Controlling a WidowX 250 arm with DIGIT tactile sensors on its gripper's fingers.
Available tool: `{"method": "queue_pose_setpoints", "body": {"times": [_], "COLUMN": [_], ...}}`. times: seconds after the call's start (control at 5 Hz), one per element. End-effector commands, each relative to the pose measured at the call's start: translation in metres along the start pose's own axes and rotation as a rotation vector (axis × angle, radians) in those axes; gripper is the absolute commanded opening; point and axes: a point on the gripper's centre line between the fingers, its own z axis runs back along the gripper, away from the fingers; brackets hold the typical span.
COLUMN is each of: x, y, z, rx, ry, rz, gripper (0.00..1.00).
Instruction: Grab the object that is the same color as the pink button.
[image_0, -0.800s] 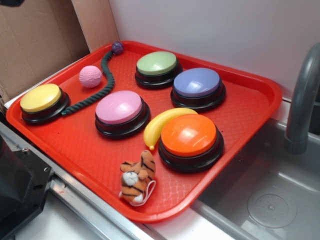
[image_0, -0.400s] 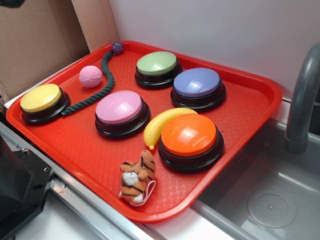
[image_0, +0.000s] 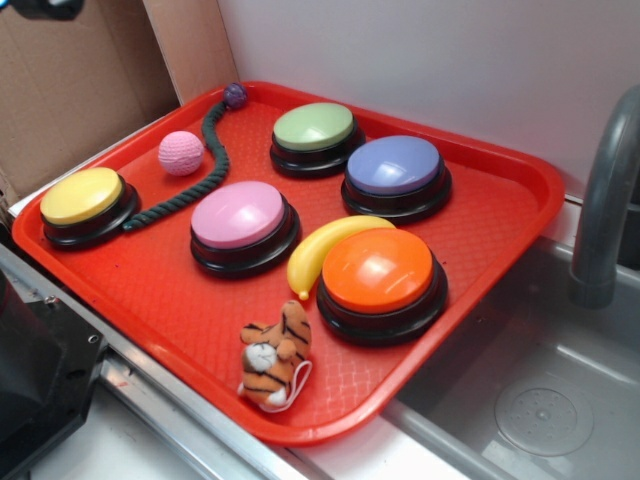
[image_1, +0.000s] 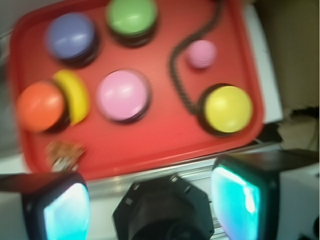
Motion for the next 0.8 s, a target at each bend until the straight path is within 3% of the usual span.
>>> {"method": "queue_pose_setpoints", "body": {"times": [0.0, 0.2, 0.4, 0.6], "x": [0.063, 0.078, 0.090, 0.102], "y": [0.048, 0.063, 0.075, 0.079], "z": [-0.044, -0.071, -0.101, -0.125], "rx": [0.023, 0.047, 0.016, 0.026], "ry": [-0.082, -0.081, -0.095, -0.112], "rz": [0.291, 0.388, 0.513, 0.553], "gripper": [1.00, 1.00, 1.00, 1.00]}}
